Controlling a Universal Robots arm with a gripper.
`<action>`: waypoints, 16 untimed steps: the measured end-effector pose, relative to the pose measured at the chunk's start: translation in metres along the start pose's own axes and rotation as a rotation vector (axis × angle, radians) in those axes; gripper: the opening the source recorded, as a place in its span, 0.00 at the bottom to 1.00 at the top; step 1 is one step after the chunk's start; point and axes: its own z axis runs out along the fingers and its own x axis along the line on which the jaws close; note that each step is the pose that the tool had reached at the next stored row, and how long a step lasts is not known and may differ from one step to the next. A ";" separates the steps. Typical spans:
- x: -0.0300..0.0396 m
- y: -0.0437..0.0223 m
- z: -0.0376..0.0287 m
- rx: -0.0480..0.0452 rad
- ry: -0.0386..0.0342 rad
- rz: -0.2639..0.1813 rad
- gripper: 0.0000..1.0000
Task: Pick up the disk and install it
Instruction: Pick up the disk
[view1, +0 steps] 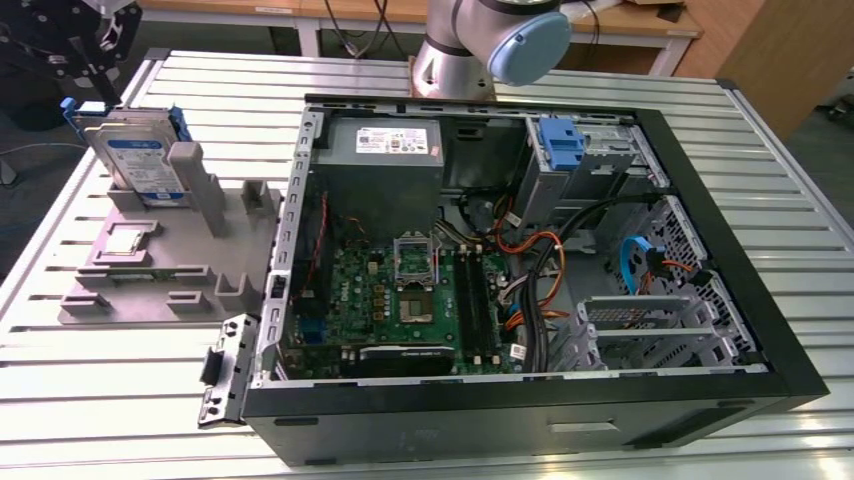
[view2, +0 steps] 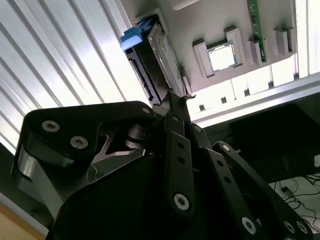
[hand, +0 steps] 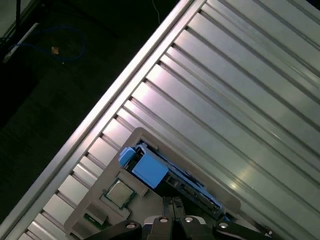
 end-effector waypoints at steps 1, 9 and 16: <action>0.0000 0.0000 0.0000 -0.0004 0.0005 -0.012 0.11; 0.0000 0.0000 0.0001 -0.0026 0.0043 -0.092 0.11; 0.0000 0.0000 0.0001 -0.0040 0.0066 -0.144 0.11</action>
